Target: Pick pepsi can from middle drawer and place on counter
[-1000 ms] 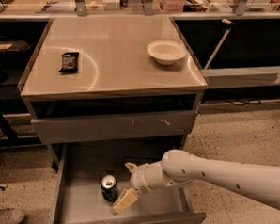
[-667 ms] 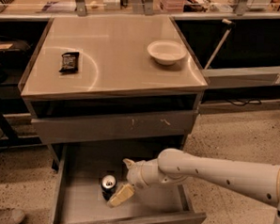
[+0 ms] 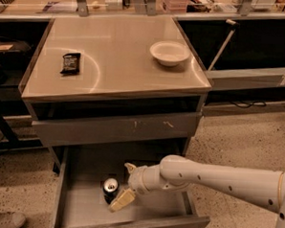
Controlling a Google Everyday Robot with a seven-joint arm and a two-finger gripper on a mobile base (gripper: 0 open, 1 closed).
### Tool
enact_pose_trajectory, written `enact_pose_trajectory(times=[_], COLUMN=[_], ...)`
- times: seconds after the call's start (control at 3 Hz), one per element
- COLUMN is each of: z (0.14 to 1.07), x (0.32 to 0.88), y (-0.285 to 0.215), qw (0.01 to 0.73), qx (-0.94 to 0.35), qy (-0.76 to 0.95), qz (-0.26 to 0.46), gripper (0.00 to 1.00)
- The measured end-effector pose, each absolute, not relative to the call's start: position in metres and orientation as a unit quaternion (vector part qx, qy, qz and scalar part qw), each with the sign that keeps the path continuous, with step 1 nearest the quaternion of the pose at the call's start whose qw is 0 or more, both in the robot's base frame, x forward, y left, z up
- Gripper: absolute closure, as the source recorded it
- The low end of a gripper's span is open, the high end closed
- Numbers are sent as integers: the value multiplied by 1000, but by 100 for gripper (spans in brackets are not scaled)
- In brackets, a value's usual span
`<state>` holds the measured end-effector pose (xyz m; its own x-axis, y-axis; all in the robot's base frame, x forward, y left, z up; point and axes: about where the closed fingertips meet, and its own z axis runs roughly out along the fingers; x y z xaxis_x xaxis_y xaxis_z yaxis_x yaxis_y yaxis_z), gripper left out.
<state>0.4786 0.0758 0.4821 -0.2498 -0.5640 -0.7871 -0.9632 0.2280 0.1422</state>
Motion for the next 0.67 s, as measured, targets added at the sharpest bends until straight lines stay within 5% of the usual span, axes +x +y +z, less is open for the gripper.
enact_pose_trajectory(times=[0.67], z=[460], x=[495], y=[100], qw=[343], qx=[-517], qy=[715], qz=[322], gripper=[0])
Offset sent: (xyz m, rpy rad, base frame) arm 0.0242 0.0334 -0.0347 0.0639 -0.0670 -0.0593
